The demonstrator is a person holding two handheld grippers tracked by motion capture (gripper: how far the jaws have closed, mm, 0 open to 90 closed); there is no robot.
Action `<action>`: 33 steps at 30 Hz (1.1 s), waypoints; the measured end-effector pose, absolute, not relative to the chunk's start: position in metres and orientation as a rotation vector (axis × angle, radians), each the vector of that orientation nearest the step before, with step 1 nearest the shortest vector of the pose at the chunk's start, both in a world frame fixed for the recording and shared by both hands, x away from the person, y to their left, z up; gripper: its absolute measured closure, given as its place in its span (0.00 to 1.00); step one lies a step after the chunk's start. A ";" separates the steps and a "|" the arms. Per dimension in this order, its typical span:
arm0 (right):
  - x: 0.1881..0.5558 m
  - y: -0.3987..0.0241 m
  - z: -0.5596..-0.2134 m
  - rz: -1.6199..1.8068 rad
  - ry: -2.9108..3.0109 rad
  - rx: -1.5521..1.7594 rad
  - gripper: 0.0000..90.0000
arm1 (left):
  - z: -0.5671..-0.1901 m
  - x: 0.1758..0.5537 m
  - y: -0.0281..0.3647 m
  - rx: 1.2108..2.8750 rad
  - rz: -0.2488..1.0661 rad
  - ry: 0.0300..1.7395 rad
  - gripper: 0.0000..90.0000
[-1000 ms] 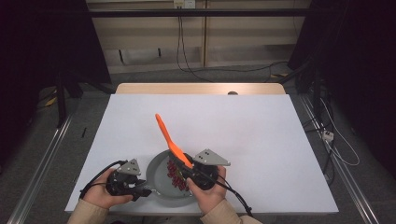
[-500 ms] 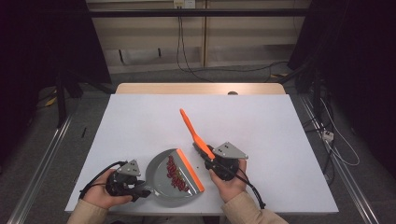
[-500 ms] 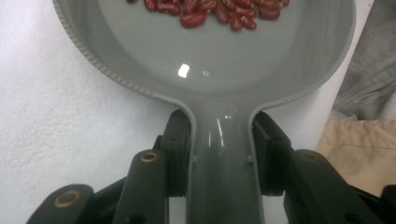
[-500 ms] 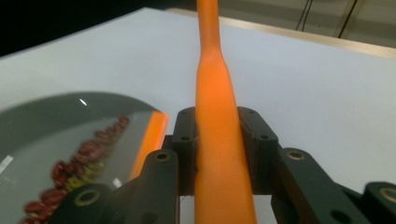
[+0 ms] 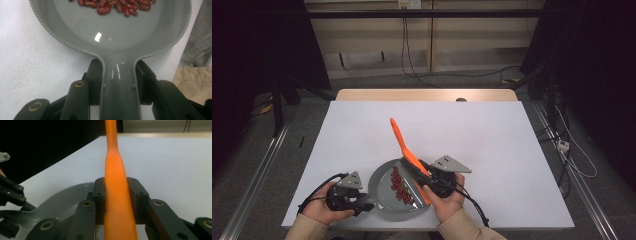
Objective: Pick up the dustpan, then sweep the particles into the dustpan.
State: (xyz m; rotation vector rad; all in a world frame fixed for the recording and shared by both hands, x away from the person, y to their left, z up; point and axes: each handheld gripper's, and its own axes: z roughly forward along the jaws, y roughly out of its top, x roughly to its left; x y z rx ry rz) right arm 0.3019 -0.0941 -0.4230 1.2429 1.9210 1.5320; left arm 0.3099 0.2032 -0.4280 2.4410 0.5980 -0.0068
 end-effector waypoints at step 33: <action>0.306 -0.204 -0.414 1.408 1.782 1.280 0.79 | -0.428 0.327 0.211 2.133 0.368 0.898 0.71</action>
